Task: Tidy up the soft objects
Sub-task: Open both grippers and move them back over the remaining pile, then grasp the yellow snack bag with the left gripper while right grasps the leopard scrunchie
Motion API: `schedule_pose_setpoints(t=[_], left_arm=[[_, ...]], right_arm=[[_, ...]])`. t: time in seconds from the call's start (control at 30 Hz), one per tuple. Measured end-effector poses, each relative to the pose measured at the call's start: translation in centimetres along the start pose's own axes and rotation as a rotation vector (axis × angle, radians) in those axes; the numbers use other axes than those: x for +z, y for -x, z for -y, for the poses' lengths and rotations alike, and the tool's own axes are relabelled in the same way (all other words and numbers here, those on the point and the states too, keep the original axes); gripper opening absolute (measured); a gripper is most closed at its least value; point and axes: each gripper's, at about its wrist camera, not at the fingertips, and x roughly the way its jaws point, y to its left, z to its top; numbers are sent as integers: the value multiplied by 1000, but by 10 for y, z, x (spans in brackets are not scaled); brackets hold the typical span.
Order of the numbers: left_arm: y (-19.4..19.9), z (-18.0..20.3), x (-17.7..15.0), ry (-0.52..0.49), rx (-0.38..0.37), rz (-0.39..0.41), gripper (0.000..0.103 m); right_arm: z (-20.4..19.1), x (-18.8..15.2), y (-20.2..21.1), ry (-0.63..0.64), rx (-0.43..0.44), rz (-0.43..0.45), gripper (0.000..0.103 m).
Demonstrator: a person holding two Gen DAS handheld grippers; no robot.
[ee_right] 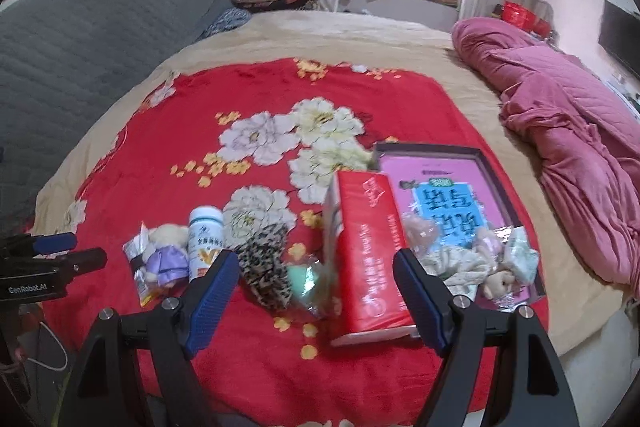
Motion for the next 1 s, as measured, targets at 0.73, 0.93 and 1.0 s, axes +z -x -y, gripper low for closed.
schedule_pose_setpoints(t=[0.73, 0.93, 1.0], left_arm=[[-68, -52, -11, 195, 27, -90, 78], [-78, -53, -4, 224, 13, -97, 78], [-80, -50, -1, 215, 11, -98, 78]], right_arm=[[-14, -14, -33, 20, 29, -78, 79], [-16, -16, -42, 24, 28, -93, 79], [-18, -16, -45, 32, 29, -98, 79]])
